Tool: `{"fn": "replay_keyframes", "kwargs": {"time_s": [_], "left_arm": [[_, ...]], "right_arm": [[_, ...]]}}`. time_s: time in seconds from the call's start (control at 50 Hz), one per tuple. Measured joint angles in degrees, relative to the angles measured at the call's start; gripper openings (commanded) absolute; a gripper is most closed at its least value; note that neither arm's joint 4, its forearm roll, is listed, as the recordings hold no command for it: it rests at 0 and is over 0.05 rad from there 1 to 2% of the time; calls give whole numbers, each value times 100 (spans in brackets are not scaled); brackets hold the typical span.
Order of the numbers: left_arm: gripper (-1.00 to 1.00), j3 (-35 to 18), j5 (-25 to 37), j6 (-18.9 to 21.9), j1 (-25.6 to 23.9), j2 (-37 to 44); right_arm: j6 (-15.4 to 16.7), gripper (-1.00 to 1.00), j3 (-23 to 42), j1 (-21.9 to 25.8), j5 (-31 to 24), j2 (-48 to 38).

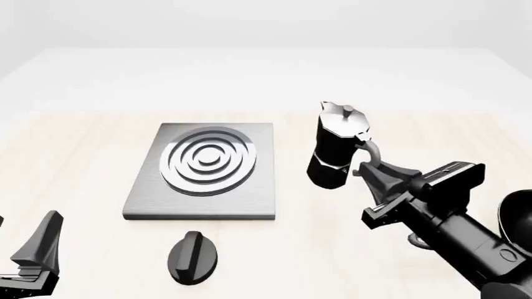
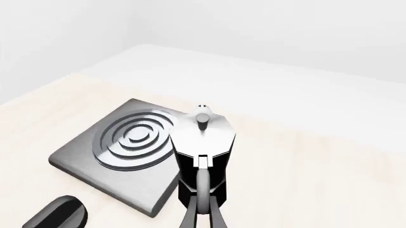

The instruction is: Put the moka pot on the stove.

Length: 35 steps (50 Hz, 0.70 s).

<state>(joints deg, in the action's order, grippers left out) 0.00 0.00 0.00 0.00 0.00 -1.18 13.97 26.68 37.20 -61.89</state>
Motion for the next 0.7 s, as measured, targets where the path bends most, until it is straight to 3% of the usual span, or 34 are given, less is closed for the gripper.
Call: {"fn": "replay_keyframes", "kwargs": {"time_s": [0.7], "left_arm": [[100, 0, 0, 0, 0, 0]], "right_arm": [[119, -100, 996, 331, -501, 18]]}}
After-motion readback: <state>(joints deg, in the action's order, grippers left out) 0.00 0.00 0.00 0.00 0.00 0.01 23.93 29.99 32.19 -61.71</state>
